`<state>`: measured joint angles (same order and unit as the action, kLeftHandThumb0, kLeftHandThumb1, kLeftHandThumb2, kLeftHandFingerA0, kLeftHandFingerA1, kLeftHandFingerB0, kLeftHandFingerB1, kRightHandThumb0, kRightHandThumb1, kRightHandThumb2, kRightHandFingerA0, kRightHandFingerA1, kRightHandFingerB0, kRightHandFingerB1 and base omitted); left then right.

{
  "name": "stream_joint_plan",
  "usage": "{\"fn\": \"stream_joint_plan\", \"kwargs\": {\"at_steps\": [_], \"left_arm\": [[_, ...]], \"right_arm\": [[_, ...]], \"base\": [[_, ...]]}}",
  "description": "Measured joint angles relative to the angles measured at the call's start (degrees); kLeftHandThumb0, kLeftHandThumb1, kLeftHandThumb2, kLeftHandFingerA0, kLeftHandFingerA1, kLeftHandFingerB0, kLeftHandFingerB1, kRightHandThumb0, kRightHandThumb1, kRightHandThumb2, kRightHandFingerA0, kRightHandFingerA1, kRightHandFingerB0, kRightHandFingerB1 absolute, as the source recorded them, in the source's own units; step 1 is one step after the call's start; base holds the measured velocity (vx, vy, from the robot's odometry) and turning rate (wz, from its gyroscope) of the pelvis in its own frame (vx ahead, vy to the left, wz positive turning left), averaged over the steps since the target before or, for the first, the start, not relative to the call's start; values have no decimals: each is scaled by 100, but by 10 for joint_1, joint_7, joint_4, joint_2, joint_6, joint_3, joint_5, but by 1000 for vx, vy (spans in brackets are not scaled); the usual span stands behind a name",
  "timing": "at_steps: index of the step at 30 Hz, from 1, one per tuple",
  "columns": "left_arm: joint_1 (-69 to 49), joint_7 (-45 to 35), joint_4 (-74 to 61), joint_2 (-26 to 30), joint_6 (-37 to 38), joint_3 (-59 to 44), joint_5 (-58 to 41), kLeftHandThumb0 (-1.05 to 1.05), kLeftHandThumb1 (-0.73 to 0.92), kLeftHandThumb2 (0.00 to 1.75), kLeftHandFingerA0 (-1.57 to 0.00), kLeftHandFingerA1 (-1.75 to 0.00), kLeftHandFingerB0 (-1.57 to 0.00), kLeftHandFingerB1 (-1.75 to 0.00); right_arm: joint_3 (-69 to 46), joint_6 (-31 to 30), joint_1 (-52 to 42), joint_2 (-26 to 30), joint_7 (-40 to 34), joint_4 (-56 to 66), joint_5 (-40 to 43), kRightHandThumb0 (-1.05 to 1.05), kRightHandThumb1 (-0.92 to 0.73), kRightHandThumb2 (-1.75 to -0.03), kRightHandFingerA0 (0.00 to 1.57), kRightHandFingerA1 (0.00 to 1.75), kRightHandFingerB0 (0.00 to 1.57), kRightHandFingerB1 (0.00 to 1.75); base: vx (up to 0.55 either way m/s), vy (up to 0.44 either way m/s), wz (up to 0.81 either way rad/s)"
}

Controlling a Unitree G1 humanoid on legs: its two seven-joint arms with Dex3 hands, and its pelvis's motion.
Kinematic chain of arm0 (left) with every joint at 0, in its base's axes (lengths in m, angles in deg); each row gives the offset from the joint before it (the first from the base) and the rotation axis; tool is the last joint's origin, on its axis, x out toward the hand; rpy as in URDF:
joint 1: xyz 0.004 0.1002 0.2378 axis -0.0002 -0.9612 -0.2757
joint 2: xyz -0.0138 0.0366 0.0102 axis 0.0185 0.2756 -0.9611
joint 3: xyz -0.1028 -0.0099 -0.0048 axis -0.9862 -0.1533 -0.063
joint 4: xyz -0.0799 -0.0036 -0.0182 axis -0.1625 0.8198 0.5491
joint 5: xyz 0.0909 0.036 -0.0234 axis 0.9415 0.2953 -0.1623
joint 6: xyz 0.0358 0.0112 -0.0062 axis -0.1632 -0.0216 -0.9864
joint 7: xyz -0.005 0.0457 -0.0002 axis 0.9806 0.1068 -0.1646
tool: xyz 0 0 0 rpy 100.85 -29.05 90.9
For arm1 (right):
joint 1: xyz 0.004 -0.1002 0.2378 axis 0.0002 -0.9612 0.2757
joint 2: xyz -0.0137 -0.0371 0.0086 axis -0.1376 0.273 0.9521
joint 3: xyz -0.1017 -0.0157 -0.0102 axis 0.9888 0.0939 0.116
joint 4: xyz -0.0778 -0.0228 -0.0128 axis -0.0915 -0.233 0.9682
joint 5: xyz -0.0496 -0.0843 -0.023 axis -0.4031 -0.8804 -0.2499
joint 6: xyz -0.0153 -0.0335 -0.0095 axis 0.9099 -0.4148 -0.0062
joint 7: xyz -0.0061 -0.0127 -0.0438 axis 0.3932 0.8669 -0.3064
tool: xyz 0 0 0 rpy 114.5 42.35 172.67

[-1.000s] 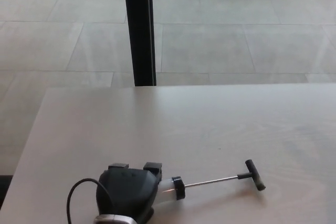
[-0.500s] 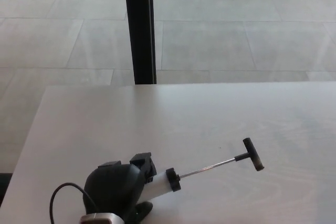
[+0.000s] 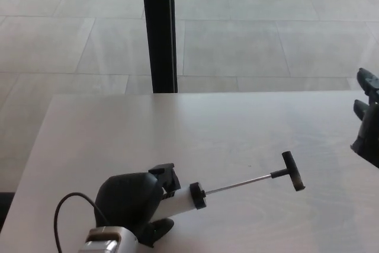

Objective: The robot uses its left hand to lift the air pump kept on the middle of the desk and use the right hand to compress the handle

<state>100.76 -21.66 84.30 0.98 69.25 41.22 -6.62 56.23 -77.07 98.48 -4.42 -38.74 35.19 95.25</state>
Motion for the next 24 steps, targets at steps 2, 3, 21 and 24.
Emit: {"fn": "stream_joint_plan", "kwargs": {"at_steps": [2,3,21,24], "left_arm": [[7,1,2,14,5,7,1,-8,61,103,-86,-175,-68,-158],[10,1,3,18,6,9,2,-9,62,105,-87,-175,-67,-159],[105,2,23,28,10,2,-7,-17,54,114,-122,-145,-92,-124],[108,2,23,23,8,1,-8,-10,56,110,-89,-175,-69,-158]], "right_arm": [[12,-14,12,-12,0,0,0,-99,-92,-132,0,18,0,8],[15,-19,17,-15,0,0,0,-100,-92,-132,0,18,0,5],[47,-81,40,-79,-4,5,-5,-101,-92,-131,0,15,0,8],[48,-83,33,-86,-4,5,-5,-99,-92,-130,0,15,0,8]], "base": [[0,0,0],[0,0,0],[0,0,0],[0,0,0]]}}
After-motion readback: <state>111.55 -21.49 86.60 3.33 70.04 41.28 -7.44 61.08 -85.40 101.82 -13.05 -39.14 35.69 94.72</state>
